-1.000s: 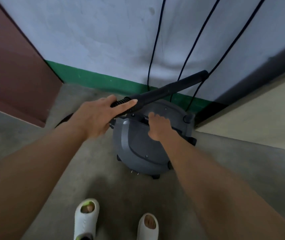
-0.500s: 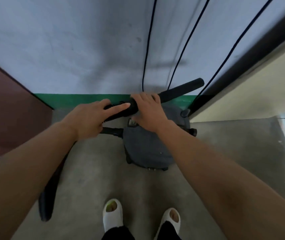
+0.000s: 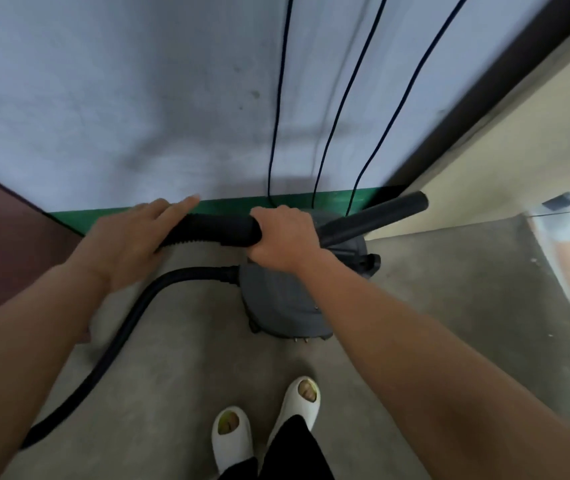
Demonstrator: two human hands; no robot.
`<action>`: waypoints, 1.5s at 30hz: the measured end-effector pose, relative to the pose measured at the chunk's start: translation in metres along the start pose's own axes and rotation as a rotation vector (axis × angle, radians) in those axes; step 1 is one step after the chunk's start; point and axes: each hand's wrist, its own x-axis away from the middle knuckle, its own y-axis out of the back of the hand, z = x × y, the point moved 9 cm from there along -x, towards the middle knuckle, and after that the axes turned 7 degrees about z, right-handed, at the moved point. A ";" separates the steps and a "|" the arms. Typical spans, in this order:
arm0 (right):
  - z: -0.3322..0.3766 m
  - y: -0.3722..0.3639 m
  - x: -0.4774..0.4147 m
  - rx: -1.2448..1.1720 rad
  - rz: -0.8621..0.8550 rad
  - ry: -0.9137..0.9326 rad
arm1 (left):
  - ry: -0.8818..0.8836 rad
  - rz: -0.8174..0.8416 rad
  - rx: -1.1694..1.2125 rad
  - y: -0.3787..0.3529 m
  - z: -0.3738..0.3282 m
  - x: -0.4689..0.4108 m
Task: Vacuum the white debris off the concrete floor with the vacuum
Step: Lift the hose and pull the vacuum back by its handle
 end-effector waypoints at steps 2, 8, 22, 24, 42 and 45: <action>-0.052 0.005 0.010 -0.017 0.006 -0.090 | -0.040 -0.012 -0.035 -0.011 -0.011 -0.021; -0.231 0.005 0.069 -0.024 0.067 -0.466 | 0.135 0.031 -0.013 -0.062 -0.004 -0.072; -0.416 -0.115 0.114 -0.373 0.422 -0.811 | -0.192 0.436 0.053 -0.191 -0.164 -0.227; -0.406 -0.120 0.095 -0.377 0.436 -0.709 | -0.197 0.446 0.080 -0.204 -0.176 -0.232; -0.368 -0.110 0.044 -0.357 0.250 -0.633 | -0.278 0.386 0.203 -0.194 -0.216 -0.242; -0.357 -0.099 0.049 -0.365 0.225 -0.661 | -0.313 0.397 0.206 -0.185 -0.222 -0.239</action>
